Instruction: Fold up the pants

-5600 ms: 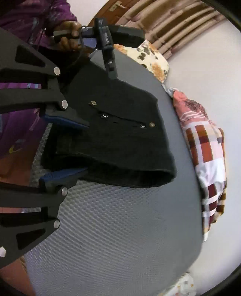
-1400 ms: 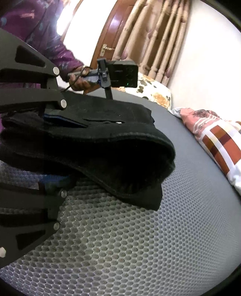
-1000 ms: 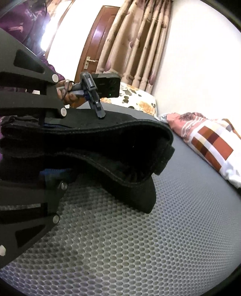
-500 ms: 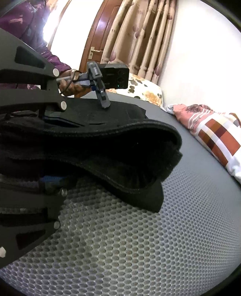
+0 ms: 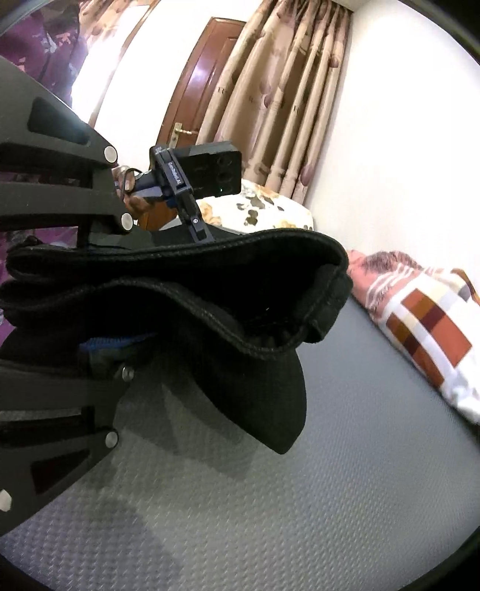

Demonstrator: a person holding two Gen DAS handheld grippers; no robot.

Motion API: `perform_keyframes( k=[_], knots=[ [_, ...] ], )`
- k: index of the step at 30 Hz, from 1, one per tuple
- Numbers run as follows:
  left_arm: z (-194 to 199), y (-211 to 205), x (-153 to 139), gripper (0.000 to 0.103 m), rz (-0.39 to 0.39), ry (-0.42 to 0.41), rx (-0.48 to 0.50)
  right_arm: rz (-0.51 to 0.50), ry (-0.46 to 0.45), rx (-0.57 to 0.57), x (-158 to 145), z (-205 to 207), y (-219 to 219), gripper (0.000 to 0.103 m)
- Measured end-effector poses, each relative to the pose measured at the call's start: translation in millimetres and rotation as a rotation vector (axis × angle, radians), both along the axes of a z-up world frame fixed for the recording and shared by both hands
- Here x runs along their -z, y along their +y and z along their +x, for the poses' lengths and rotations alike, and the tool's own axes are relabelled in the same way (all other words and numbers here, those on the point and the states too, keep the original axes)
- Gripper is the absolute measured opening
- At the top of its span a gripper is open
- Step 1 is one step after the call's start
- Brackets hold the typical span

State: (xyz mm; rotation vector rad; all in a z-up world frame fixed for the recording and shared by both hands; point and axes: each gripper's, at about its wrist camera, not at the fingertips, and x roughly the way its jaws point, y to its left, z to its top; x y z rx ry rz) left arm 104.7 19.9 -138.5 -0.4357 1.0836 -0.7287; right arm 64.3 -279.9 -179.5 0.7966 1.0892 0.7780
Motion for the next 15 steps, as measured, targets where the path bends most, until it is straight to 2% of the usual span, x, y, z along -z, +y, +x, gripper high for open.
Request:
perform_keyframes(
  k=[15],
  knots=[
    [27.0,81.3,-47.4,0.027,0.202,-0.2,-0.154,0.037,-0.07,-0.089,-24.7,83.6,99.7,0.032]
  ],
)
